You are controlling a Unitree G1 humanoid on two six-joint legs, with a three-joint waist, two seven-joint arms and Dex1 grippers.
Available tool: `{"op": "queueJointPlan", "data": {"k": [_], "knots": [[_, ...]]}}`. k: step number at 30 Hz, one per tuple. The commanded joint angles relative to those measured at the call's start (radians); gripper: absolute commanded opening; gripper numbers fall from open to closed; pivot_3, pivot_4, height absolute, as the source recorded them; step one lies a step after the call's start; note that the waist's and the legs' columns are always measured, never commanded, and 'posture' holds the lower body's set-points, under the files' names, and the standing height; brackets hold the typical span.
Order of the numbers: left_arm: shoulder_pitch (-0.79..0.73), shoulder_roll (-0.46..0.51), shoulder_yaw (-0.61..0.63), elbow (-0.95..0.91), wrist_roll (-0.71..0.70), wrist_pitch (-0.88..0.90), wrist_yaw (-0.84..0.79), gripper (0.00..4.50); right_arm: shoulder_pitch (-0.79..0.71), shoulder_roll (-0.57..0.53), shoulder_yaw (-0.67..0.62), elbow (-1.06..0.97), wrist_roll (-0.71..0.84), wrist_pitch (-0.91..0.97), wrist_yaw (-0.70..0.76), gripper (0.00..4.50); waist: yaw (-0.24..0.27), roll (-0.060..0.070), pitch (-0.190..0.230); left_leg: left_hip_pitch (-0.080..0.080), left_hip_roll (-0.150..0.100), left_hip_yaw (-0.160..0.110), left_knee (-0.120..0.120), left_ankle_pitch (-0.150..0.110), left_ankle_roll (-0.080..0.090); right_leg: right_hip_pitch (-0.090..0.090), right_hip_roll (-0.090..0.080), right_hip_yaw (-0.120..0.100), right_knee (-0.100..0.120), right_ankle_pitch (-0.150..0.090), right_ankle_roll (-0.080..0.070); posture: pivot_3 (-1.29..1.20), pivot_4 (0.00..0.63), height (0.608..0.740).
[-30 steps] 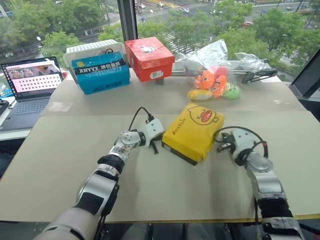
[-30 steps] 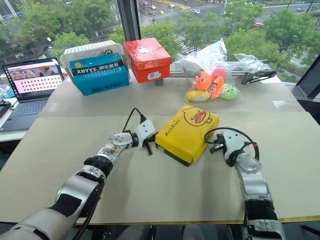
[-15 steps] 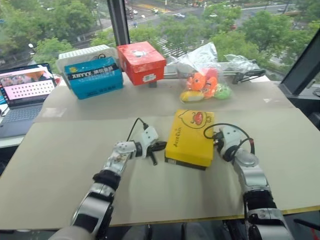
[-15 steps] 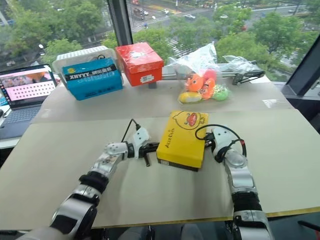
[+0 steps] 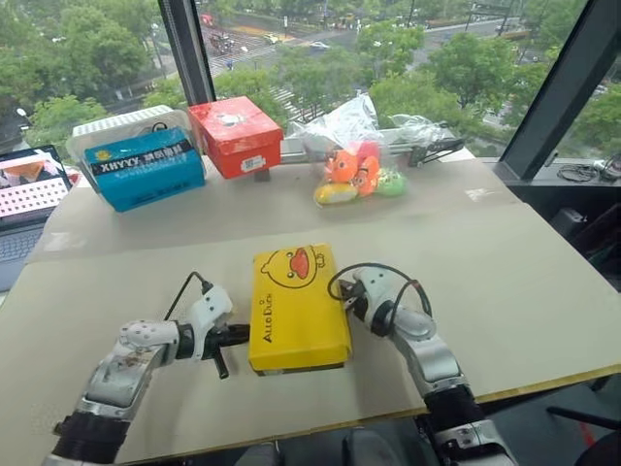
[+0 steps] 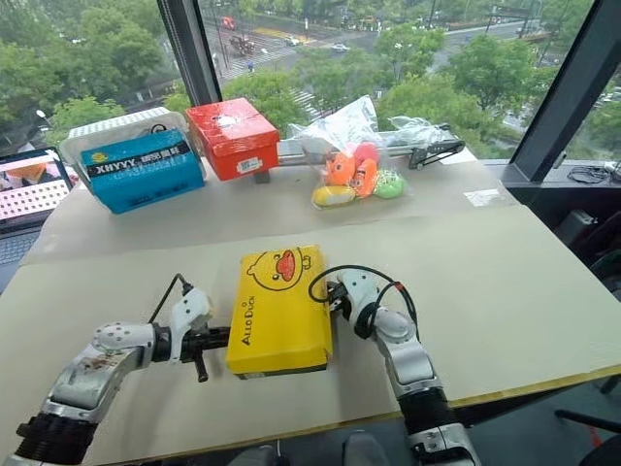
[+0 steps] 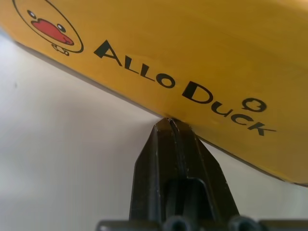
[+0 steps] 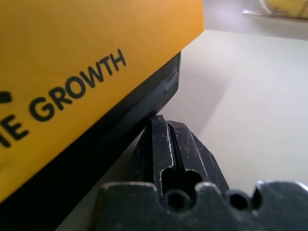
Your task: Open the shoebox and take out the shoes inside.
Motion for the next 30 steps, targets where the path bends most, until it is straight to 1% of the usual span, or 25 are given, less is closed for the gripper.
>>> {"op": "queueJointPlan", "data": {"k": [1,2,6,10,12,14,15,16,17,18,19,20,21,25,26,27,28,29,30], "knots": [[0.016,0.005,-0.005,-0.004,0.007,0.016,0.049,0.00,0.029,-0.033,0.054,0.038,-0.008,0.004,0.063,0.05,0.005,0.000,0.000,0.000,0.001,0.000,-0.001,0.000,-0.001,0.000,0.001,0.000,0.000,0.001,-0.003,0.00,0.150,0.740],[0.020,0.005,-0.008,-0.005,0.007,0.010,0.055,0.00,0.031,-0.052,0.047,0.034,-0.011,0.004,0.069,0.05,0.010,0.000,0.000,0.000,0.003,0.000,-0.001,-0.001,-0.002,-0.001,0.003,0.001,0.000,0.003,-0.007,0.00,0.150,0.740],[0.032,0.014,-0.004,-0.019,-0.015,-0.010,0.051,0.00,0.036,-0.151,-0.001,-0.043,0.017,0.044,0.117,0.05,0.031,0.001,0.001,-0.001,0.006,0.001,-0.001,-0.002,-0.005,-0.001,0.006,0.001,-0.002,0.004,-0.010,0.00,0.150,0.740],[0.020,0.076,0.041,0.001,-0.033,-0.048,0.013,0.00,0.044,-0.276,-0.051,-0.155,0.065,0.110,0.186,0.05,0.055,0.002,0.004,-0.004,0.004,0.002,0.000,-0.003,-0.005,-0.002,0.004,0.001,-0.005,0.003,-0.012,0.00,0.150,0.740],[-0.003,0.111,0.078,0.032,-0.044,-0.067,0.005,0.00,0.052,-0.345,-0.081,-0.207,0.096,0.144,0.227,0.05,0.061,0.003,0.005,-0.008,0.002,0.002,0.000,-0.003,-0.005,-0.006,0.002,0.001,-0.005,0.003,-0.013,0.00,0.150,0.740],[-0.025,0.144,0.106,0.054,-0.057,-0.081,-0.008,0.00,0.056,-0.403,-0.120,-0.248,0.137,0.172,0.257,0.05,0.066,0.002,0.006,-0.017,0.000,0.003,0.001,-0.002,-0.005,-0.015,0.001,0.001,-0.003,0.004,-0.015,0.00,0.150,0.740],[-0.040,0.161,0.125,0.058,-0.073,-0.079,-0.018,0.00,0.060,-0.435,-0.140,-0.273,0.157,0.173,0.282,0.31,0.068,0.002,0.007,-0.020,0.000,0.003,0.002,-0.002,-0.006,-0.019,0.001,0.001,-0.003,0.005,-0.015,0.00,0.150,0.740],[-0.055,0.174,0.144,0.054,-0.101,-0.065,-0.036,0.25,0.067,-0.464,-0.158,-0.302,0.183,0.182,0.312,0.60,0.069,0.003,0.008,-0.021,0.000,0.003,0.002,-0.002,-0.006,-0.020,0.001,0.001,-0.003,0.005,-0.016,0.00,0.150,0.740],[-0.073,0.193,0.166,0.033,-0.141,-0.037,-0.062,0.50,0.073,-0.494,-0.181,-0.340,0.219,0.206,0.341,0.75,0.069,0.003,0.009,-0.023,0.000,0.003,0.002,-0.002,-0.006,-0.022,0.000,0.000,-0.003,0.005,-0.016,0.00,0.150,0.740],[-0.087,0.207,0.181,0.016,-0.172,-0.018,-0.083,0.64,0.078,-0.514,-0.198,-0.370,0.247,0.228,0.361,1.11,0.070,0.003,0.009,-0.027,-0.001,0.003,0.002,-0.002,-0.006,-0.025,-0.001,0.000,-0.003,0.005,-0.016,0.00,0.150,0.740],[-0.100,0.217,0.194,0.001,-0.199,-0.001,-0.100,0.98,0.081,-0.534,-0.207,-0.390,0.262,0.245,0.375,1.40,0.069,0.002,0.011,-0.031,-0.001,0.003,0.003,-0.002,-0.006,-0.030,-0.001,0.000,-0.002,0.005,-0.016,0.00,0.150,0.740],[-0.119,0.228,0.208,-0.017,-0.229,0.014,-0.112,1.42,0.082,-0.557,-0.218,-0.411,0.276,0.262,0.384,1.81,0.069,0.002,0.011,-0.039,-0.001,0.004,0.006,-0.002,-0.006,-0.037,-0.001,0.000,0.000,0.005,-0.016,0.00,0.150,0.740],[-0.134,0.238,0.220,-0.033,-0.254,0.027,-0.123,1.81,0.083,-0.576,-0.227,-0.430,0.290,0.279,0.392,2.22,0.068,0.002,0.011,-0.040,-0.001,0.004,0.008,-0.002,-0.006,-0.038,-0.001,0.000,0.001,0.005,-0.016,0.00,0.150,0.740],[-0.170,0.284,0.259,-0.099,-0.333,0.080,-0.148,3.12,0.078,-0.640,-0.260,-0.493,0.349,0.361,0.415,3.50,0.066,0.002,0.013,-0.041,-0.001,0.005,0.009,-0.004,-0.004,-0.037,-0.003,0.000,-0.002,0.005,-0.016,0.00,0.150,0.740],[-0.176,0.297,0.270,-0.113,-0.347,0.086,-0.152,3.56,0.077,-0.654,-0.268,-0.507,0.364,0.381,0.422,3.88,0.066,0.002,0.014,-0.041,-0.001,0.006,0.009,-0.004,-0.003,-0.037,-0.004,0.000,-0.002,0.005,-0.016,0.00,0.150,0.740],[-0.182,0.307,0.279,-0.122,-0.360,0.095,-0.152,3.85,0.075,-0.664,-0.272,-0.514,0.373,0.395,0.425,4.18,0.066,0.002,0.017,-0.041,-0.001,0.006,0.009,-0.004,-0.003,-0.037,-0.004,0.000,-0.002,0.005,-0.016,0.00,0.150,0.740],[-0.188,0.328,0.293,-0.139,-0.381,0.110,-0.162,4.30,0.066,-0.669,-0.274,-0.514,0.375,0.398,0.419,4.50,0.067,0.002,0.018,-0.042,-0.001,0.006,0.009,-0.004,-0.003,-0.038,-0.004,0.000,-0.002,0.005,-0.016,0.00,0.150,0.740],[-0.192,0.341,0.300,-0.150,-0.395,0.121,-0.166,4.44,0.059,-0.672,-0.274,-0.511,0.376,0.398,0.412,4.50,0.068,0.002,0.019,-0.042,-0.001,0.006,0.009,-0.004,-0.003,-0.038,-0.004,-0.001,-0.002,0.005,-0.016,0.00,0.150,0.740],[-0.201,0.364,0.313,-0.168,-0.416,0.141,-0.173,4.44,0.048,-0.670,-0.268,-0.498,0.364,0.384,0.401,4.50,0.068,0.001,0.020,-0.042,-0.001,0.006,0.009,-0.004,-0.003,-0.038,-0.004,-0.001,-0.002,0.005,-0.016,0.00,0.150,0.740]]}}
